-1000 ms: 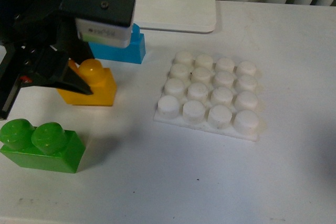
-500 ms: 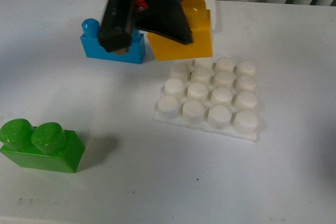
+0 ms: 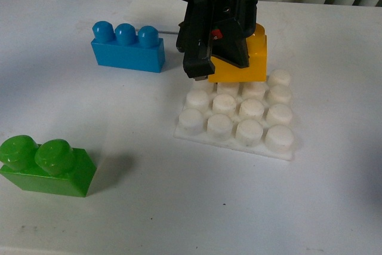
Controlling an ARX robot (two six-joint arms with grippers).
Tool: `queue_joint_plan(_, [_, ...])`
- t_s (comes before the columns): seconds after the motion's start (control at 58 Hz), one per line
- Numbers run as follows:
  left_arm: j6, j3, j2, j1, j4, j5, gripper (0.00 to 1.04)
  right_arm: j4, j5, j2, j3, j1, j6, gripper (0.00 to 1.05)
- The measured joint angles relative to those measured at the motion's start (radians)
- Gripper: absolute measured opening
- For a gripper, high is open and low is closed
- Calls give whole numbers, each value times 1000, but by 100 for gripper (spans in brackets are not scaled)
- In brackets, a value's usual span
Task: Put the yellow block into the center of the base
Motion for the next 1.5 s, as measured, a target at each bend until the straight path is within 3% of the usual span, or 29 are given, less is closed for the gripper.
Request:
queue_joint_plan(1.362, [24,32,113,-43,44,-64,30,0,0,0,0,0,0,96])
queue_joint_plan(1.5, [4,10,96,-32,58,-71,56,0,0,0,0,0,0,96])
